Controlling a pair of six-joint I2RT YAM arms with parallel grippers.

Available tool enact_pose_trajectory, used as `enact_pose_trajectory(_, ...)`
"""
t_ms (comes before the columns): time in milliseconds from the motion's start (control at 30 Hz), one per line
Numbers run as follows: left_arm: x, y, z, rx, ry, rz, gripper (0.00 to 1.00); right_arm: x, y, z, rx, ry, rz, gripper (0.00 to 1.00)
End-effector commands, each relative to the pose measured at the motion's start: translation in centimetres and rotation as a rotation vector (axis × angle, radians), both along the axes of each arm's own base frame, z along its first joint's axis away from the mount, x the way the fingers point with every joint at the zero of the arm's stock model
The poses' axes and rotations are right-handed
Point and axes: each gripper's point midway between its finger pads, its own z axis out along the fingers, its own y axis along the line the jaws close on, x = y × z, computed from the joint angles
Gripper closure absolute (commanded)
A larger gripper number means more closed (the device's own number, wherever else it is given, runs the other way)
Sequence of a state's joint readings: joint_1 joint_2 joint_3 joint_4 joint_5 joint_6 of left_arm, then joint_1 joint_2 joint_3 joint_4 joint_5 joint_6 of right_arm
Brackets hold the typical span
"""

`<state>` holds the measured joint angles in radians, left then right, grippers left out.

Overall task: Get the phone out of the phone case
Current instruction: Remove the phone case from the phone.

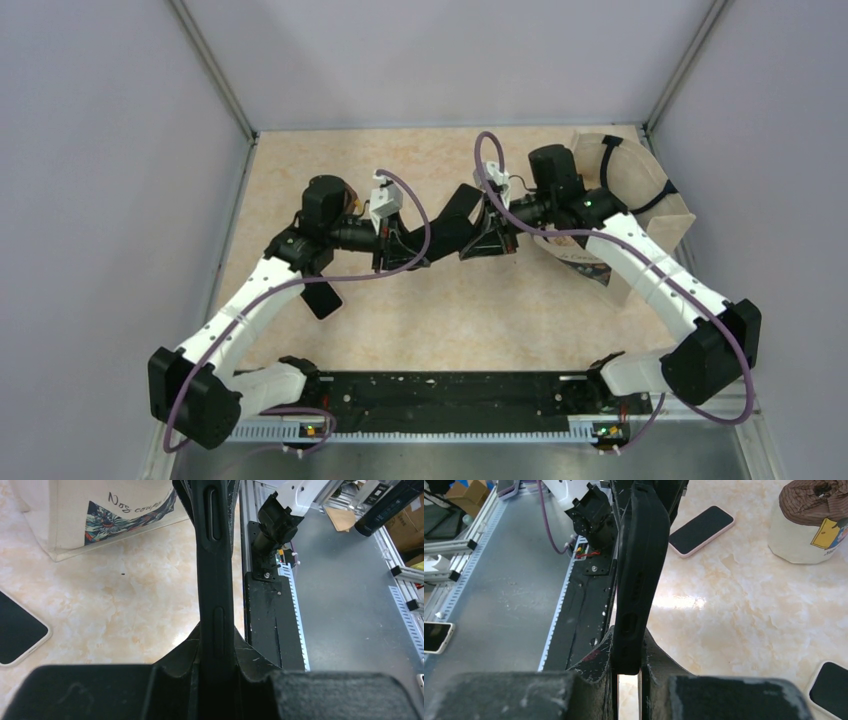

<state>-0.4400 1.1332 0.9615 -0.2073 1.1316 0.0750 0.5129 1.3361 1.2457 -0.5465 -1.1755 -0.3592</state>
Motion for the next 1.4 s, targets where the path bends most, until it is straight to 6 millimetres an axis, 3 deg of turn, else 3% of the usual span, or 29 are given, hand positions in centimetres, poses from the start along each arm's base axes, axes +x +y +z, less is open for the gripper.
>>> enact_pose_trajectory(0, -2.4, 0.0, 1.4, -0.068, -0.107, -0.173, 1.0, -2.3, 0.1, 3.4, 0.065, -0.146, 0.099, 1.0)
enact_pose_trajectory(200, -4.3, 0.4, 1.2, -0.084, -0.1, -0.268, 1.0, -3.7, 0.5, 4.1, 0.06, -0.256, 0.158, 1.0)
enact_pose_trajectory(467, -5.8, 0.6, 0.3, -0.072, -0.154, -0.347, 1.0, -5.1, 1.1, 3.5, 0.052, -0.333, 0.242, 1.0)
enact_pose_trajectory(1367, -7.8, 0.9, -4.5, 0.03, -0.3, -0.491, 1.0, -6.3, 0.6, 1.0, 0.012, -0.42, 0.406, 1.0)
